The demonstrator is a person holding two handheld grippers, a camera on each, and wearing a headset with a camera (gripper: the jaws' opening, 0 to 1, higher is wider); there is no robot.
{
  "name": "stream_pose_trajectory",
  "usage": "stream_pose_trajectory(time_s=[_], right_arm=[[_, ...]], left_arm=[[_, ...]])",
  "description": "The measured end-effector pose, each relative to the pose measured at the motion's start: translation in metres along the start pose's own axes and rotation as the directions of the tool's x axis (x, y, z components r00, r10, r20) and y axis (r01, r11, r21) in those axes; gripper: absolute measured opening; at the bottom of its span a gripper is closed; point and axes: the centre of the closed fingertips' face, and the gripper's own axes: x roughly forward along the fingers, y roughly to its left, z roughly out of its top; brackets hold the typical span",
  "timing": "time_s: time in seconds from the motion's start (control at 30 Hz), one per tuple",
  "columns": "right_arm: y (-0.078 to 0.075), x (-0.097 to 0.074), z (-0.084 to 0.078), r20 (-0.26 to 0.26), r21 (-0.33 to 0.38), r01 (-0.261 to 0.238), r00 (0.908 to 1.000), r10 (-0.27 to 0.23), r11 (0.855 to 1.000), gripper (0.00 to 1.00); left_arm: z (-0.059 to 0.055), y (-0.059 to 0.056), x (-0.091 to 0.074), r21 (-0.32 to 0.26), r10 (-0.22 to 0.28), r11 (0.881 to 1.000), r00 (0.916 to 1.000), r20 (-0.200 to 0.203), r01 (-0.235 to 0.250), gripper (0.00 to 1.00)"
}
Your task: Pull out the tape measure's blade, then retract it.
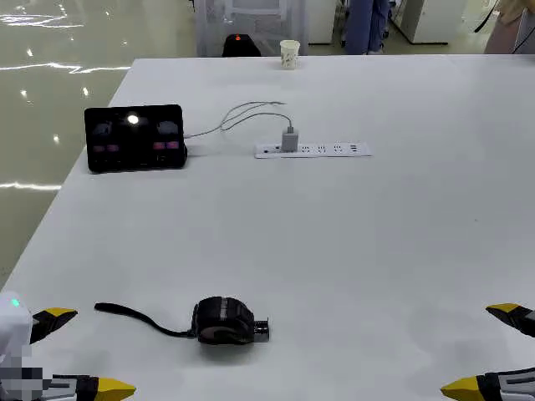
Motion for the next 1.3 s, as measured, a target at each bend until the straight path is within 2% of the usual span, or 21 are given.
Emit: stream_pose_trajectory(time_s=[0.47,0.57,0.63,0.73,0.8,0.93,1.0,1.03,1.07,1.1,1.13,1.3], right_arm=[[-0.002,-0.001,0.002,-0.003,-0.021,-0.002,1.0,0.002,1.0,0.99],[-0.003,-0.001,0.003,0.0,-0.028,-0.001,1.0,0.001,1.0,0.99],[-0.003,0.001,0.003,0.0,-0.039,-0.004,1.0,0.004,0.999,0.99],[-0.002,0.003,0.004,-0.008,-0.046,-0.014,0.9999,0.013,0.999,0.99],[-0.004,0.004,0.005,-0.008,-0.057,-0.015,0.9999,0.015,0.998,0.99],[-0.003,0.005,0.014,0.031,-0.107,-0.021,0.9992,0.025,0.994,0.99],[0.0,0.008,0.022,0.079,-0.169,-0.038,0.9955,0.052,0.985,0.99],[-0.003,0.008,0.022,0.075,-0.177,-0.03,0.9962,0.044,0.984,0.99],[-0.002,0.009,0.023,0.079,-0.178,-0.034,0.9957,0.048,0.983,0.99],[0.0,0.009,0.026,0.086,-0.178,-0.043,0.9946,0.059,0.983,0.99],[0.0,0.01,0.028,0.088,-0.18,-0.045,0.9942,0.062,0.983,0.99],[-0.001,0.016,0.038,0.076,-0.176,-0.052,0.9949,0.066,0.983,0.99]], left_arm=[[0.002,-0.002,0.0,-0.003,-0.008,1.0,1.0,0.006,0.008,0.99],[0.004,-0.001,0.002,0.012,-0.013,1.0,0.9999,0.002,0.013,0.99],[0.005,-0.005,0.003,0.03,-0.039,0.999,0.9991,-0.017,0.039,0.99],[0.008,-0.009,0.006,0.068,-0.049,0.996,0.9986,-0.02,0.05,0.99],[0.008,-0.01,0.008,0.072,-0.062,0.995,0.9976,-0.03,0.064,0.99],[0.007,-0.013,0.011,0.114,-0.087,0.989,0.9939,-0.068,0.094,0.99],[0.009,-0.014,0.013,0.141,-0.093,0.985,0.9925,-0.08,0.103,0.99],[0.011,-0.015,0.014,0.162,-0.102,0.98,0.991,-0.086,0.115,0.99],[0.013,-0.013,0.016,0.185,-0.086,0.977,0.9923,-0.089,0.102,0.99],[0.012,-0.011,0.017,0.223,-0.073,0.97,0.9906,-0.115,0.098,0.99],[0.013,-0.015,0.019,0.243,-0.092,0.963,0.9879,-0.125,0.12,0.99],[0.023,-0.021,0.027,0.275,-0.124,0.948,0.9819,-0.143,0.16,0.99]])
